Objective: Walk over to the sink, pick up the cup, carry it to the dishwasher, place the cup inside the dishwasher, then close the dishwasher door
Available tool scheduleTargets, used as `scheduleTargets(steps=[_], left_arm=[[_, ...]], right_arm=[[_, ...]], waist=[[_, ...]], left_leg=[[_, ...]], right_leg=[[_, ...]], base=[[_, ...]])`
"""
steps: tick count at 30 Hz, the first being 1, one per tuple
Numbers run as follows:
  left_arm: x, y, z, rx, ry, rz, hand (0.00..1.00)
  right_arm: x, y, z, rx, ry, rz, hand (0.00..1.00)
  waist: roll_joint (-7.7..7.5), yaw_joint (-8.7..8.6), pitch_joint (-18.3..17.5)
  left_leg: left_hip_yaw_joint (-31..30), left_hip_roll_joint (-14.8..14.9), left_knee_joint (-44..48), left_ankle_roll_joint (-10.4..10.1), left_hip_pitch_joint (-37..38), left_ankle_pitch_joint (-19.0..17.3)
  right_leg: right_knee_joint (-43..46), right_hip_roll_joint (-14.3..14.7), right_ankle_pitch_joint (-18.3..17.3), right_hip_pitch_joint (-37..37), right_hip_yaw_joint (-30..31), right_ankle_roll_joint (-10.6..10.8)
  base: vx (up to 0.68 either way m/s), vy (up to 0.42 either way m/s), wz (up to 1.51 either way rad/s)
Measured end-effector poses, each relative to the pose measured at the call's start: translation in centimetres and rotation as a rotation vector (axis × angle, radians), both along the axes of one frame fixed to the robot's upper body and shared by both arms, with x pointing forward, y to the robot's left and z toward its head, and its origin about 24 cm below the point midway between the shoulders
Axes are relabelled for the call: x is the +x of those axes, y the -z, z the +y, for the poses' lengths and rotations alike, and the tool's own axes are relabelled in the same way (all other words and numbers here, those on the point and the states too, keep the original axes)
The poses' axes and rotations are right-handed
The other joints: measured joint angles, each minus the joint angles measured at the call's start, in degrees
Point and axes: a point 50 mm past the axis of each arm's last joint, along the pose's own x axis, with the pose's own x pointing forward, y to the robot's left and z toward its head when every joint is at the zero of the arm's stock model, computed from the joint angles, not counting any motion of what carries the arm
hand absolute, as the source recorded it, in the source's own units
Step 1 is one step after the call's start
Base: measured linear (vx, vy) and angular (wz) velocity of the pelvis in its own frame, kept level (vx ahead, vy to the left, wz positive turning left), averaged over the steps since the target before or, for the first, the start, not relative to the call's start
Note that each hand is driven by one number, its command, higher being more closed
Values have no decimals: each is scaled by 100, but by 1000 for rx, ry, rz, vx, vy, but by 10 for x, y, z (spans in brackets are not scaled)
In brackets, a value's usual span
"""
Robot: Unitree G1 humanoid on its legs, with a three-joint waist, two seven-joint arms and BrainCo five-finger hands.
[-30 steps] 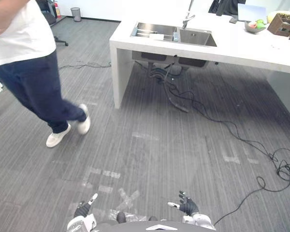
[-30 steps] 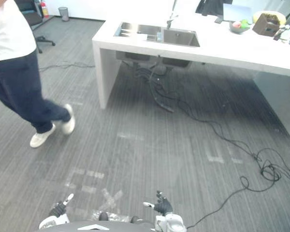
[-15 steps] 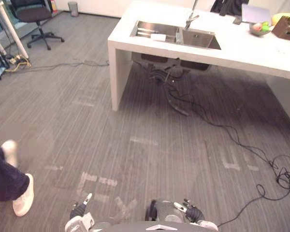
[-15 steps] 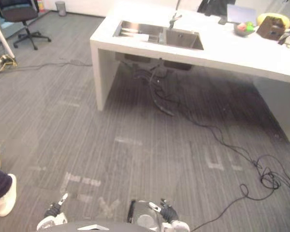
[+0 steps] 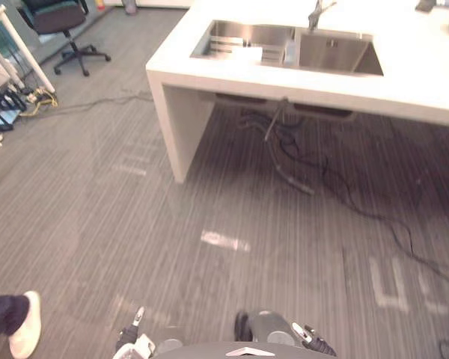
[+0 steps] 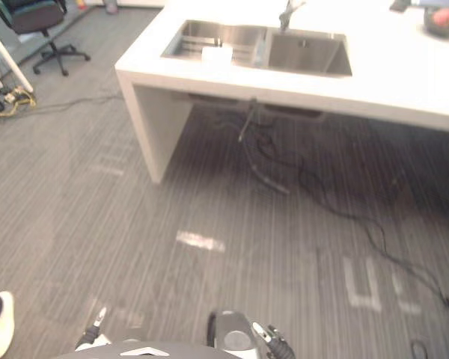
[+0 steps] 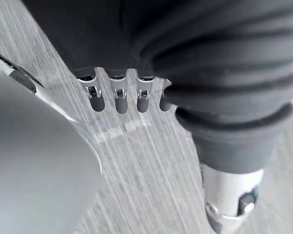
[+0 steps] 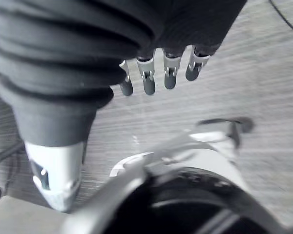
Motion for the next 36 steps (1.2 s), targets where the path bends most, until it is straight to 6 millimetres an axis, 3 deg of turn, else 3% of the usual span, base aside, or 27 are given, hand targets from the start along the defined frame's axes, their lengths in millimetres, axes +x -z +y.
scheduleTargets(steps=[2,5,7,8,9,10,11,12,15,16,18,19,20,21,22,24,25,26,28,30,31,32,33,35,36], left_arm=[[9,-4,0,15,26,-44,0],[14,-6,2,16,28,-67,0],[15,-7,2,11,19,-81,0],[14,-7,2,4,10,-88,0],[13,-7,2,0,-5,-94,0],[12,-7,3,4,-13,-95,0],[14,-8,6,16,-20,-109,0],[16,-10,8,36,-19,-125,0],[15,-9,22,78,8,-103,0],[9,-9,31,107,36,-79,0],[5,-11,39,146,91,-72,0],[11,-14,42,198,173,-78,0],[12,-15,41,209,207,-80,0],[14,-16,43,231,250,-82,0],[18,-19,44,268,303,-95,0],[32,-25,38,302,359,-159,0],[39,-29,35,315,385,-190,0],[59,-38,27,336,430,-270,0],[91,-58,16,381,473,-406,0],[122,-93,0,432,460,-597,0],[128,-104,0,454,444,-646,0],[136,-126,6,513,397,-727,0],[132,-128,14,543,315,-680,0],[118,-131,23,607,231,-625,0],[119,-145,27,667,166,-647,0]], right_arm=[[18,-5,1,0,19,-86,0],[40,-12,6,-4,11,-183,0],[45,-13,12,5,12,-214,0],[46,-13,17,16,5,-226,0],[45,-12,24,34,-5,-227,0],[45,-11,28,43,-18,-223,0],[50,-11,39,68,-42,-233,0],[56,-12,42,70,-79,-249,0],[57,-7,48,91,-91,-205,0],[53,-3,54,109,-102,-169,0],[47,1,56,115,-118,-133,0],[37,6,56,116,-107,-75,0],[34,8,57,122,-113,-53,0],[31,8,55,122,-106,-50,0],[27,8,48,107,-94,-44,0],[27,6,41,85,-80,-59,0],[27,6,39,74,-76,-69,0],[23,6,37,61,-44,-70,0],[15,6,33,50,5,-56,0],[5,6,26,35,53,-44,0],[3,6,25,33,65,-39,0],[-2,7,24,38,77,-17,0],[-4,7,19,27,75,-2,0],[-7,7,12,16,74,14,0],[-13,8,5,13,97,41,0]], waist=[[-66,195,-6],[-115,265,38],[-182,370,69],[-198,472,67],[-251,552,71],[-286,558,56],[-325,515,42],[-387,475,72],[-575,408,114],[-801,432,45],[-952,493,-94],[-998,476,-191],[-1030,469,-195],[-1066,431,-163],[-1063,320,-154],[-1017,225,-138],[-991,158,-139],[-954,35,-136],[-922,-67,-128],[-694,-77,-78],[-641,-76,-47],[-641,-31,-43],[-559,6,-46],[-385,41,5],[-216,130,15]], left_leg=[[551,-314,-583,86,-616,-211],[1141,-642,-1867,307,-1082,-177],[1128,-939,-3159,324,-1234,365],[904,-1035,-4130,290,-1317,899],[803,-1047,-4291,288,-1400,1614],[814,-1098,-4243,374,-1371,1968],[821,-1142,-3948,533,-1426,1970],[789,-1142,-3632,806,-1538,1753],[743,-1169,-3067,902,-1364,1299],[712,-1274,-2819,902,-1223,1096],[590,-1402,-2280,853,-1216,634],[673,-1491,-2271,862,-1004,142],[752,-1515,-2317,820,-891,32],[868,-1568,-2501,865,-607,-46],[928,-1656,-2930,856,-105,-37],[928,-1724,-3410,841,367,18],[928,-1742,-3604,829,559,73],[943,-1780,-3956,794,880,199],[827,-1901,-4385,857,1231,366],[635,-1856,-4669,737,1622,359],[564,-1824,-4700,661,1759,330],[507,-1803,-4651,496,1855,238],[466,-1659,-4368,335,1848,140],[167,-1502,-4123,286,1534,-11],[0,-1301,-4503,217,1489,239]], right_leg=[[-579,8,24,607,141,-41],[-949,-94,9,1149,358,-63],[-1040,-272,-66,1494,507,-41],[-1105,-369,-245,1712,653,45],[-1141,-492,-558,1899,849,186],[-1121,-547,-662,1946,926,268],[-1011,-615,-702,1914,1109,199],[-826,-616,-560,1821,1302,152],[-219,-699,-250,1846,1645,175],[217,-899,-260,1822,1725,344],[888,-1139,-334,1653,1817,614],[1963,-1332,-107,1145,1961,1415],[2417,-1391,180,876,2084,1871],[3094,-1456,869,504,2180,1873],[4400,-1445,1076,-214,2161,1617],[5209,-1350,745,-938,1870,1204],[5280,-1328,675,-1150,1677,1116],[5138,-1386,592,-1484,1261,974],[4552,-1673,499,-1752,758,800],[2998,-1934,444,-1458,77,582],[2416,-1920,505,-1279,-99,532],[1120,-1833,969,-911,-355,285],[562,-1681,901,-571,-477,285],[-35,-1447,997,-227,-501,359],[-427,-1173,1095,-49,-492,440]], base=[[548,-143,-36],[528,13,-35],[448,111,-50],[579,253,-70],[483,226,-69],[576,300,-52],[456,257,-28],[542,313,-14],[406,229,1],[426,128,-48],[443,111,-74],[373,141,-63],[351,171,-72],[277,172,-70],[262,174,-67],[171,130,-40],[174,90,-3],[318,72,25],[327,21,44],[375,-38,38],[504,-85,21],[431,-139,-9],[403,-142,-21],[200,-171,-23],[88,-151,-20]])
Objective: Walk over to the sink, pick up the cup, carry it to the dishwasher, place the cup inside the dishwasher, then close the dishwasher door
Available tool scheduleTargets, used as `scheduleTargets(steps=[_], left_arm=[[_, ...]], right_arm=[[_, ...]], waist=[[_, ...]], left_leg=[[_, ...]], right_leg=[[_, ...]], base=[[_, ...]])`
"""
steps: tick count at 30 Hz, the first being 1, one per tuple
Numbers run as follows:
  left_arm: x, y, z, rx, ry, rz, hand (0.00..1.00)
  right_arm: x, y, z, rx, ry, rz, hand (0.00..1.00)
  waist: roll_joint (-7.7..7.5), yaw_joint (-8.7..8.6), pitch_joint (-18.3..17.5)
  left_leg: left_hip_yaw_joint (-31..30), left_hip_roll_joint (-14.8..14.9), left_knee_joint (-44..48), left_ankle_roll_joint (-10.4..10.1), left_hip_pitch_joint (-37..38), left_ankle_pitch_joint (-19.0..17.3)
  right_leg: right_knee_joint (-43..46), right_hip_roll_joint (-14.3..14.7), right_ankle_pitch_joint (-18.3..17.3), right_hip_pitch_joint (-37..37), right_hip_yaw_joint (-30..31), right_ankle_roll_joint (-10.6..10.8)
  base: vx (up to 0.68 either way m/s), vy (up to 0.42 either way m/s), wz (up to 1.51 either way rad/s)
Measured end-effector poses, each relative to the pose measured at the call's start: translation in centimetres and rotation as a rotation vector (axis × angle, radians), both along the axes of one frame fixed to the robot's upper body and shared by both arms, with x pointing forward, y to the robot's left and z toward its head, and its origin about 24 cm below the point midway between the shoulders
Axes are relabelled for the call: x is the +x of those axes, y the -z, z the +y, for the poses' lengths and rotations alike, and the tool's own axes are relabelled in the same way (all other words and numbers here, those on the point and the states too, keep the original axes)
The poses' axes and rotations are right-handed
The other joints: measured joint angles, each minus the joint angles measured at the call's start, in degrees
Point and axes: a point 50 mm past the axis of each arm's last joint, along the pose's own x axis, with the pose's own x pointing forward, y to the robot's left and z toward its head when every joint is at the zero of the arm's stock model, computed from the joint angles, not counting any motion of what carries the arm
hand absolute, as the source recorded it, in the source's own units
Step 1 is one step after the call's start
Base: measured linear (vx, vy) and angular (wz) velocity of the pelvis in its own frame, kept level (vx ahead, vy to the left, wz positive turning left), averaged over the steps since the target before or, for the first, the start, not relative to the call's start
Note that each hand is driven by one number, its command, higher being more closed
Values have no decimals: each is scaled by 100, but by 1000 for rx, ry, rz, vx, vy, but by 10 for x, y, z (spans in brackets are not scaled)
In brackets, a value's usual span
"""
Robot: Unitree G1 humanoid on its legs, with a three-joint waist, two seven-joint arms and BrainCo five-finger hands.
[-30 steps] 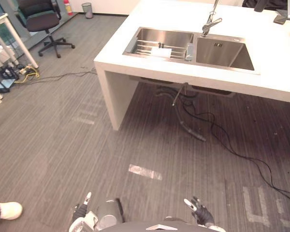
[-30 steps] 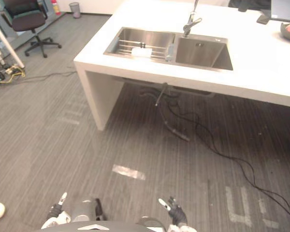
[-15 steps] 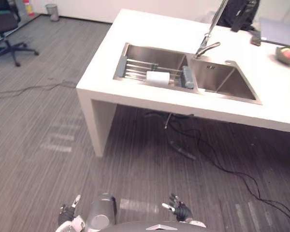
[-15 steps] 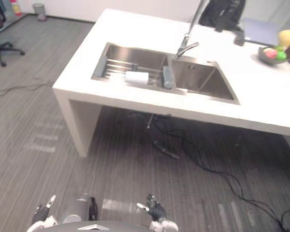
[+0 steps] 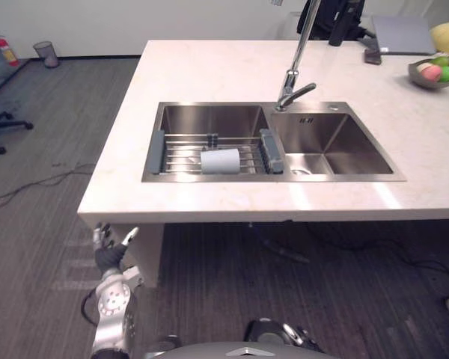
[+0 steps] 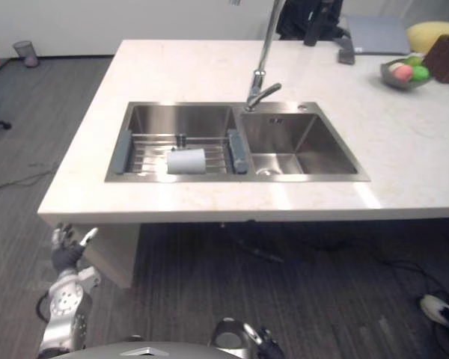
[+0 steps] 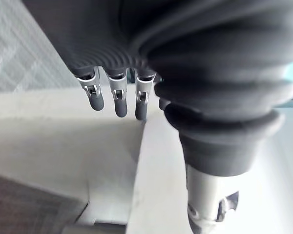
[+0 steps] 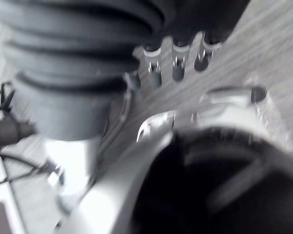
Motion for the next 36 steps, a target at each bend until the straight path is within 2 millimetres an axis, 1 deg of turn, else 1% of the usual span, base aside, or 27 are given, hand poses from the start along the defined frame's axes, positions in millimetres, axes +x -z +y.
scheduleTargets(steps=[1,2,3,5,6,7,8,10,13,15,16,17,18,19,20,21,22,24,26,27,28,29,31,33,34,35,36], left_arm=[[0,-8,5,25,-42,-28,0],[1,-29,17,91,-114,-102,0],[2,-43,22,131,-148,-156,0],[1,-101,40,310,-315,-380,0],[-1,-113,45,342,-363,-426,0],[-7,-132,54,402,-462,-503,0],[-11,-142,58,439,-528,-546,0],[-20,-155,62,483,-621,-601,0],[-25,-164,62,497,-652,-629,0],[-23,-172,54,548,-584,-652,0],[-19,-175,48,570,-528,-661,0],[-11,-179,33,621,-390,-669,0],[-7,-180,26,637,-330,-669,0],[1,-181,15,663,-227,-664,0],[9,-181,-1,687,-99,-659,0],[19,-181,-26,721,82,-659,0],[22,-181,-36,738,158,-654,0],[31,-178,-76,774,426,-645,0],[36,-179,-95,786,563,-634,0],[39,-180,-105,801,631,-632,0],[41,-181,-109,811,661,-631,0],[47,-180,-117,844,734,-610,0],[56,-176,-124,894,817,-560,0],[65,-172,-124,914,848,-500,0],[71,-170,-125,918,865,-476,0],[78,-172,-128,925,877,-469,0],[82,-174,-129,928,884,-470,0]], right_arm=[[-1,0,-3,-3,-4,11,0],[-3,1,-4,-1,-9,28,0],[-3,0,-6,0,-16,28,0],[-3,1,-2,14,-24,28,0],[-3,1,-2,19,-26,27,0],[-3,1,-1,24,-29,26,0],[-3,1,-1,26,-29,27,0],[-3,1,-3,24,-31,28,0],[-4,1,-5,21,-52,34,0],[-6,1,-5,27,-55,42,0],[-7,1,-5,31,-52,51,0],[-9,1,-6,31,-53,58,0],[-9,1,-7,28,-51,58,0],[-9,1,-10,24,-39,53,0],[-9,0,-11,19,-40,55,0],[-8,0,-11,16,-53,57,0],[-7,0,-12,18,-53,55,0],[-6,1,-11,22,-62,69,0],[-4,1,-12,18,-77,74,0],[-5,1,-13,19,-76,81,0],[-5,1,-14,18,-76,86,0],[-6,1,-15,19,-74,98,0],[-7,1,-17,19,-72,108,0],[-8,1,-17,20,-68,117,0],[-7,1,-18,10,-60,122,0],[-7,0,-19,-1,-49,120,0],[-6,0,-19,-6,-44,119,0]], waist=[[50,47,-8],[127,78,-87],[113,82,-123],[45,143,-164],[46,143,-175],[60,131,-172],[55,125,-176],[89,136,-188],[130,183,-189],[173,158,-211],[199,123,-272],[202,92,-337],[224,72,-344],[254,40,-343],[267,23,-338],[267,11,-338],[268,-4,-338],[270,-74,-341],[262,-140,-336],[243,-151,-324],[241,-160,-323],[238,-159,-325],[214,-173,-323],[190,-223,-320],[184,-261,-316],[139,-319,-286],[78,-352,-248]], left_leg=[[-37,85,-60,17,-25,-32],[-72,145,-121,2,0,-20],[-77,168,-150,-5,-46,-17],[9,224,-236,-30,-132,-2],[43,236,-235,-32,-158,-1],[85,253,-226,-36,-188,-1],[98,264,-182,-42,-231,-1],[145,315,142,-105,-398,-34],[276,435,937,-115,-761,-38],[358,446,864,-184,-719,0],[365,399,634,-264,-652,55],[352,317,81,-278,-431,194],[349,285,-136,-250,-362,259],[340,236,-391,-208,-297,370],[316,181,-586,-213,-217,496],[288,154,-720,-223,-197,596],[273,158,-738,-218,-176,602],[224,184,-787,-215,-131,603],[222,188,-820,-202,-145,595],[222,194,-819,-138,-142,555],[224,199,-821,-117,-136,520],[236,192,-817,-108,-130,490],[271,151,-814,-57,-85,458],[370,111,-813,-14,-4,419],[414,78,-812,-38,7,387],[412,20,-815,-11,4,401],[412,-26,-819,-3,30,406]], right_leg=[[-175,114,33,68,3,46],[-526,268,185,187,33,57],[-682,325,246,201,29,67],[-1186,470,489,252,65,45],[-1264,497,529,250,82,44],[-1369,544,570,246,111,34],[-1401,549,571,229,118,31],[-1442,588,577,167,159,15],[-1608,658,596,236,243,-76],[-1713,698,616,343,249,-106],[-1766,687,637,340,232,-123],[-1845,669,731,338,195,-130],[-1884,663,759,335,168,-133],[-1921,644,790,322,119,-138],[-1921,630,811,303,83,-146],[-1921,614,835,302,85,-166],[-1921,613,837,313,89,-169],[-1923,628,811,318,99,-165],[-1925,633,813,276,116,-200],[-1929,643,841,270,145,-182],[-1936,655,858,268,171,-179],[-1948,655,904,273,268,-143],[-1958,629,992,297,414,-82],[-1900,587,1017,318,512,-80],[-1615,524,905,166,556,-67],[-945,390,613,-138,592,0],[-565,300,439,-293,626,64]], base=[[77,-96,-24],[62,-53,-14],[80,-60,-13],[50,-44,-15],[31,-40,-20],[28,-29,-15],[41,-34,-12],[36,-32,-12],[10,-42,-18],[2,-19,-5],[41,-20,14],[49,-14,18],[25,-1,22],[5,-3,23],[-23,-8,18],[-32,-9,8],[-56,16,-3],[-69,17,-4],[-96,11,-3],[-95,29,-3],[-111,67,-4],[-102,62,-4],[-102,77,-13],[-58,79,-24],[-48,87,-16],[-51,88,-10],[-54,76,-1]])
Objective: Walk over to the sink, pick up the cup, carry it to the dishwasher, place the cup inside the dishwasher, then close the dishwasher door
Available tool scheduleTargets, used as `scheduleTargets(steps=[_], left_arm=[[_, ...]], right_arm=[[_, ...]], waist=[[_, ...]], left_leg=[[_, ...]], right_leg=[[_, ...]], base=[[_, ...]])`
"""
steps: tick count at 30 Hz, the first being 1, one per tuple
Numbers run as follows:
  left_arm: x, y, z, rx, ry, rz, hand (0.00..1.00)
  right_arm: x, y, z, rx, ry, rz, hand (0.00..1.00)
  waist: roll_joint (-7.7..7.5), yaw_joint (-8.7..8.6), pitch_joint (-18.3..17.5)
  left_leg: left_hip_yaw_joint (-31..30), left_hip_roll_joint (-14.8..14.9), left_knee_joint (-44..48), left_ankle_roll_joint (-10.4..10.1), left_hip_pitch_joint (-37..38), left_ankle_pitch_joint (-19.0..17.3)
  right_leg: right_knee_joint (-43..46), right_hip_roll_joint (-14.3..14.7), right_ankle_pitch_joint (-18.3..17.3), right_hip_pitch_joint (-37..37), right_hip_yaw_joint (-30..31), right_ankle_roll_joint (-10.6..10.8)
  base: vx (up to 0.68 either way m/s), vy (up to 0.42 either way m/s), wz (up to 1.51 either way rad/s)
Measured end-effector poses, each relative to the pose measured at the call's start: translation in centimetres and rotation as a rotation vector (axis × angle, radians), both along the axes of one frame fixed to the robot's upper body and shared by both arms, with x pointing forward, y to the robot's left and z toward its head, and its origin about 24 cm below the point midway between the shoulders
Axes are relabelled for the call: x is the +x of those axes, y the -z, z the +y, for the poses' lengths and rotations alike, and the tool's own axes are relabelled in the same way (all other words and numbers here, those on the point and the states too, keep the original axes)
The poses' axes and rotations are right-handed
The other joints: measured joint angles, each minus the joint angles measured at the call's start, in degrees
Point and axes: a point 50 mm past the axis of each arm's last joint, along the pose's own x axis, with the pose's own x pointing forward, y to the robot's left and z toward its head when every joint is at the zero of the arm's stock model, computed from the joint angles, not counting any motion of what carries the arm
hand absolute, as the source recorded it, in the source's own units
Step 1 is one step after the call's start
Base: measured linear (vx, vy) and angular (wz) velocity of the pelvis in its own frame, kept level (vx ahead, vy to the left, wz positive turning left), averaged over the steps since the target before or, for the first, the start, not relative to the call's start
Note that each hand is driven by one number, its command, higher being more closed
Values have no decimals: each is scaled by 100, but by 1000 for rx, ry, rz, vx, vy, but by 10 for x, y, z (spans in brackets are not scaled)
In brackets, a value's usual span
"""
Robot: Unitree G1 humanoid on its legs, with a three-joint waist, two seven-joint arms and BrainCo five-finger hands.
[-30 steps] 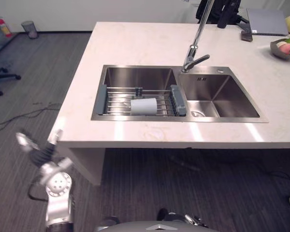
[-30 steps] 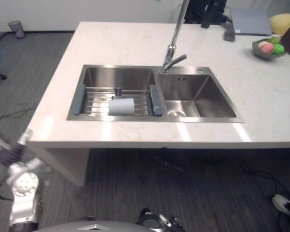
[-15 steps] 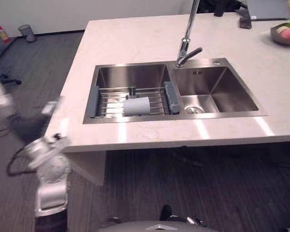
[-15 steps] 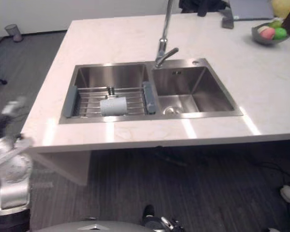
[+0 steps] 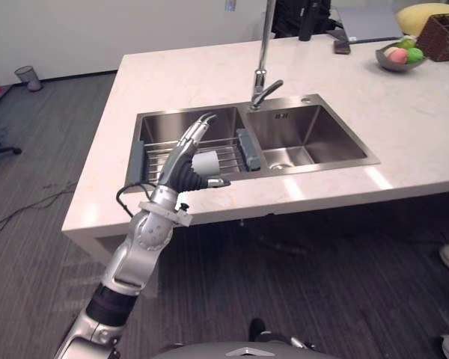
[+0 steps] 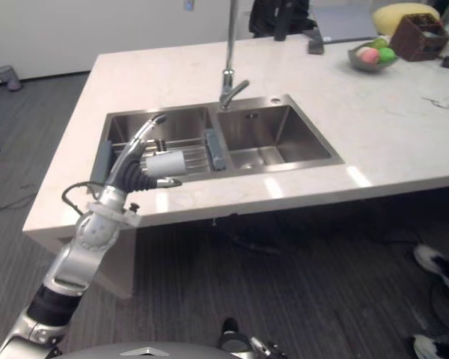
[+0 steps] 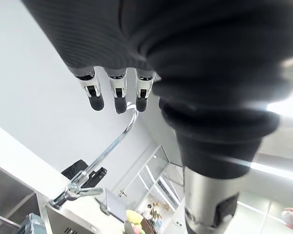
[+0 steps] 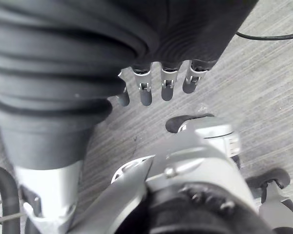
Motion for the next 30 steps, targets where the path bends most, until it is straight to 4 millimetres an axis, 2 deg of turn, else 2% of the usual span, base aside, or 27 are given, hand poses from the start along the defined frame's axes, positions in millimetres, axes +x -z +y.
scheduleTargets(steps=[1,2,4,5,7,9,10,12,14,16,17,18,19,20,21,22,23,24,25,26,28,29,30], left_arm=[[6,-6,-1,4,3,-9,0],[9,-10,0,12,4,-20,0],[14,-11,0,23,7,-9,0],[17,-10,3,26,-7,6,0],[22,-9,12,36,-40,29,0],[35,-8,30,85,-96,62,0],[37,-9,34,87,-103,70,0],[41,-14,41,78,-117,70,0],[41,-15,42,72,-112,76,0],[41,-12,44,62,-114,100,0],[39,-6,50,48,-133,123,0],[39,-5,55,44,-151,133,0],[39,-3,57,34,-154,142,0],[37,-2,60,15,-159,152,0],[34,-2,63,0,-170,152,0],[32,-1,64,-2,-171,151,0],[31,-1,64,-3,-169,150,0],[31,-1,64,-3,-170,150,0],[31,-1,65,-4,-174,147,0],[32,-1,67,-8,-182,147,0],[32,6,70,2,-198,170,0],[34,9,72,15,-215,183,0],[36,10,74,19,-221,188,0]], right_arm=[[-1,0,2,3,6,5,0],[-3,1,4,9,9,13,0],[-9,2,4,11,21,27,0],[-12,2,4,10,24,36,0],[-14,2,5,10,12,46,0],[-19,5,13,35,41,62,0],[-21,6,14,41,43,72,0],[-30,8,19,62,54,109,0],[-31,9,21,72,30,133,0],[-30,8,16,58,-7,156,0],[-31,6,9,44,-63,182,0],[-29,6,9,43,-125,202,0],[-28,7,9,45,-147,211,0],[-28,7,9,56,-183,226,0],[-27,6,7,54,-227,238,0],[-27,6,4,44,-240,246,0],[-28,4,-2,31,-236,254,0],[-30,5,-2,32,-229,263,0],[-32,6,1,42,-224,273,0],[-33,7,4,45,-217,272,0],[-32,9,13,56,-200,259,0],[-34,10,17,64,-188,252,0],[-32,10,18,64,-187,247,0]], waist=[[-169,-50,100],[-286,-88,171],[-351,-120,206],[-340,-105,206],[-322,-64,207],[-387,12,221],[-387,7,220],[-379,5,217],[-337,-7,211],[-171,-6,210],[62,-5,184],[31,-53,154],[107,-83,190],[91,-41,184],[46,66,216],[51,104,248],[181,79,257],[215,59,244],[265,17,241],[304,-29,248],[288,-21,244],[156,-74,210],[115,-80,214]], left_leg=[[20,-115,15,2,97,22],[63,-188,41,23,192,12],[139,-186,112,74,206,16],[233,-168,108,81,192,25],[429,-93,98,68,191,20],[622,-38,78,43,184,-11],[634,-18,77,36,177,-15],[630,72,171,-49,131,-73],[621,216,422,-85,14,-238],[707,486,805,-190,-150,-550],[810,701,974,-294,-146,-660],[739,830,1700,-325,-345,-686],[707,911,2226,-266,-618,-571],[548,907,3054,-82,-1055,-94],[373,740,3308,-157,-1229,-19],[309,613,3125,-220,-1233,-239],[219,379,2473,-264,-1226,-479],[172,277,2015,-252,-1196,-458],[170,153,1094,-142,-1040,-179],[131,186,433,-130,-958,236],[172,197,11,-25,-719,799],[166,77,-205,-11,-622,825],[168,49,-262,-16,-618,821]], right_leg=[[653,-171,-250,-220,83,59],[920,-290,-393,-276,106,38],[728,-310,-414,-255,90,-70],[538,-346,-376,-228,-114,-181],[266,-370,-254,-157,-342,-192],[-181,-305,236,-54,-425,-110],[-303,-263,298,-14,-424,-122],[-808,-100,574,221,-502,-75],[-1011,45,664,311,-535,-77],[-967,250,563,299,-527,-153],[-772,417,412,256,-533,-156],[-539,418,128,225,-517,-280],[-554,428,102,239,-512,-284],[-686,389,111,308,-351,-342],[-791,264,95,389,-138,-418],[-832,219,96,408,-65,-421],[-915,122,97,475,-54,-411],[-943,72,111,489,-58,-392],[-1001,40,138,567,-76,-263],[-1053,115,161,665,-96,-123],[-1228,184,217,857,-54,-37],[-1384,117,234,939,-79,44],[-1395,84,235,927,-88,70]], base=[[-55,59,-8],[-57,51,-11],[-55,66,-19],[-33,88,-33],[-1,83,-52],[-22,59,-49],[-16,3,-16],[42,-15,0],[64,-51,-2],[63,-74,-27],[153,-17,-31],[164,-24,-22],[161,-68,-13],[123,-110,-44],[132,-80,-57],[152,2,-47],[117,29,-16],[161,59,-4],[146,81,-3],[147,95,-8],[136,93,-19],[122,89,-8],[85,78,11]])
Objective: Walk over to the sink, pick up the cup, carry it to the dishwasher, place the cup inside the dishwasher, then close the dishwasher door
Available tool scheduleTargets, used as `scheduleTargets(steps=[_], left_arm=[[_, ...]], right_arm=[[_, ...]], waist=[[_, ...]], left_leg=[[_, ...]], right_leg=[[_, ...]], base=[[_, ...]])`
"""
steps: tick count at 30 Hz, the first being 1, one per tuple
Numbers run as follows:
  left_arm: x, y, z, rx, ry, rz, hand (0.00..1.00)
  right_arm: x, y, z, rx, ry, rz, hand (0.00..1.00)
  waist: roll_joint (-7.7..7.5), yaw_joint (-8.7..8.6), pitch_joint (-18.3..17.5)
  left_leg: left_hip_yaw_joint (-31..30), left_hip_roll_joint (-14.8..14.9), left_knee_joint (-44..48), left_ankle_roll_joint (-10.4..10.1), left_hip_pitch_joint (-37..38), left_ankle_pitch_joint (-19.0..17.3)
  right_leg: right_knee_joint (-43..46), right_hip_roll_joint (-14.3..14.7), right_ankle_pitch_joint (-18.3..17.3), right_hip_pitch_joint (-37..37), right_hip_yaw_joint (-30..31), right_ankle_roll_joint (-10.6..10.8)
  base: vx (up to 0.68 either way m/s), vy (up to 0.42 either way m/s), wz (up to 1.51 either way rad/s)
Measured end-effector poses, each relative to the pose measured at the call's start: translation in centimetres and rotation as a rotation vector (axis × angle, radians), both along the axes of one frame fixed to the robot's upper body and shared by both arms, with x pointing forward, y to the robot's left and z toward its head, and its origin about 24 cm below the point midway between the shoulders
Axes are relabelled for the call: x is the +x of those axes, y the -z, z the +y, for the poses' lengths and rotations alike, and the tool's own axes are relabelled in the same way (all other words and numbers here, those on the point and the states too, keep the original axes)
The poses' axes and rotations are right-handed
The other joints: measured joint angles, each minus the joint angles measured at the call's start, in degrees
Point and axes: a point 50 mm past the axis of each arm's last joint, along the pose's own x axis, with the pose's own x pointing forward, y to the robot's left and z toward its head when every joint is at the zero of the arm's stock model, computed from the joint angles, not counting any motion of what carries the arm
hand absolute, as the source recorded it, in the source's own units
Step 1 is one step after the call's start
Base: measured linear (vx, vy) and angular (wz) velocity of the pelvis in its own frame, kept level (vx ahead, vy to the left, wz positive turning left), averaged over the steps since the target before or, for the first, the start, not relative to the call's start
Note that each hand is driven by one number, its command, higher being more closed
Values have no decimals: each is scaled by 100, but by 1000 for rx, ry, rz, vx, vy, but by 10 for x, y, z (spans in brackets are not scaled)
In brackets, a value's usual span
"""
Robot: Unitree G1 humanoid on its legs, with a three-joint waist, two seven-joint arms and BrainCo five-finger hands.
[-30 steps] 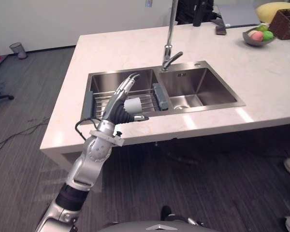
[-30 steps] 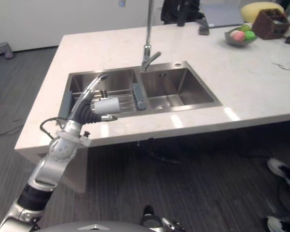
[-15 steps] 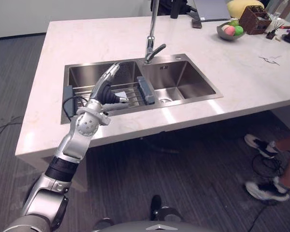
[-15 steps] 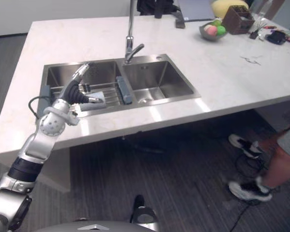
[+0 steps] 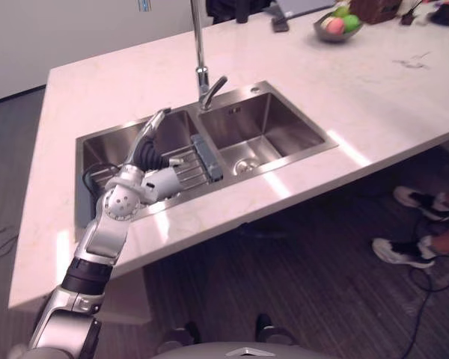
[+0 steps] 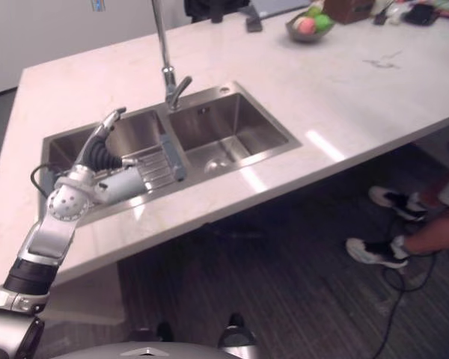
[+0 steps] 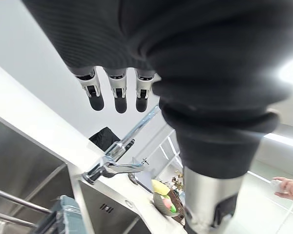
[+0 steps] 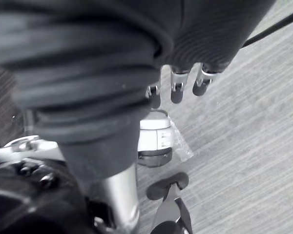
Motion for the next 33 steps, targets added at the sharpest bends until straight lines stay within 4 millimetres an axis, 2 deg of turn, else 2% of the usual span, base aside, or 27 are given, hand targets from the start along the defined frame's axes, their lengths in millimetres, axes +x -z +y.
scheduleTargets(steps=[2,6,10,14,26,33], left_arm=[[6,7,12,60,-45,42,0],[13,5,35,156,-88,105,0],[20,-6,40,193,-85,109,0],[24,-6,50,223,-101,146,0],[24,-7,56,255,-75,190,0],[17,-11,47,292,-25,175,0]], right_arm=[[0,1,4,-4,6,1,0],[4,-1,1,-7,2,-17,0],[6,-2,-3,-12,-30,-24,0],[8,-3,-4,-15,-36,-34,0],[7,-3,-3,-8,-34,-27,0],[6,-2,-3,-7,-33,-24,0]], waist=[[-102,1,-5],[-83,15,-9],[-69,127,-18],[-60,132,-24],[-25,217,-116],[-18,288,-127]], left_leg=[[18,-113,-135,103,-11,77],[-7,-199,-307,106,43,75],[-30,-190,-336,83,40,61],[-23,-194,-394,86,37,66],[6,-189,-415,106,-173,98],[1,-191,-367,124,-191,85]], right_leg=[[1,-96,13,-82,-17,52],[5,-167,-60,-78,-109,160],[9,-154,-88,-84,-161,199],[-7,-152,-87,-122,-146,204],[-8,-136,-50,-372,-92,196],[-8,-138,-44,-364,-92,206]], base=[[114,93,6],[99,43,9],[51,-6,3],[-18,3,-1],[-12,-1,-1],[0,0,0]])
